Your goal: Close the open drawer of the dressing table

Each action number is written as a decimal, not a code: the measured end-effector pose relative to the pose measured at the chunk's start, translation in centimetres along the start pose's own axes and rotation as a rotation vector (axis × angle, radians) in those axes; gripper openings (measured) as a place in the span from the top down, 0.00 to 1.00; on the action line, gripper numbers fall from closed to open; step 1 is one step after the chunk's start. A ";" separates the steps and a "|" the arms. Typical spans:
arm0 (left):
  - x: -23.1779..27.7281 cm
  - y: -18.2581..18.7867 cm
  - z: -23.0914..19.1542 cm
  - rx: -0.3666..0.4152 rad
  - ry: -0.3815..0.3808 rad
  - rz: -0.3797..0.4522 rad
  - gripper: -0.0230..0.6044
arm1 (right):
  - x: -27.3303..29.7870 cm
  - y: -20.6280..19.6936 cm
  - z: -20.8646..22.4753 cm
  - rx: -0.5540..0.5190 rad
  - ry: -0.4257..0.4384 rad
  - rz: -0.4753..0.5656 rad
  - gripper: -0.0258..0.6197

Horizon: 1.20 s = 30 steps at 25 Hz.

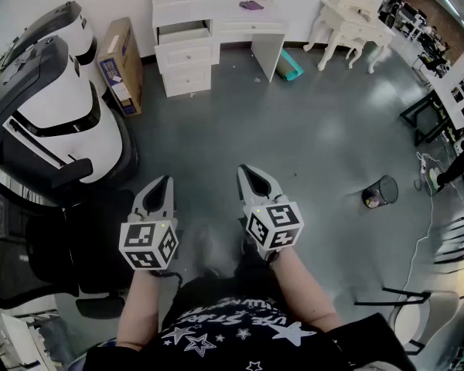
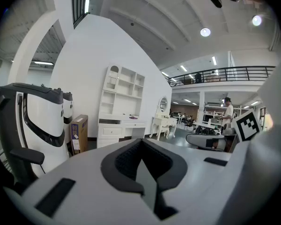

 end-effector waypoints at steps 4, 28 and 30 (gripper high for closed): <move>-0.6 0.0 0.4 0.015 -0.009 0.003 0.95 | -0.4 0.3 -0.9 -0.019 0.014 0.012 0.96; 3.4 -1.6 -1.0 0.085 -0.056 0.006 0.95 | 0.6 -1.7 -2.0 -0.002 0.034 0.010 0.96; 4.1 -1.2 -2.0 0.048 -0.015 0.019 0.95 | 2.3 -1.4 -0.9 0.002 0.036 0.012 0.96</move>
Point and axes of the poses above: the fingertips, and each gripper's own axes: x forward along the fingers, z to its right, y out of its top, the point moved 2 cm from there along -x, backward along the fingers, and after that the axes turned 3 degrees about x, right-handed, at the moved point
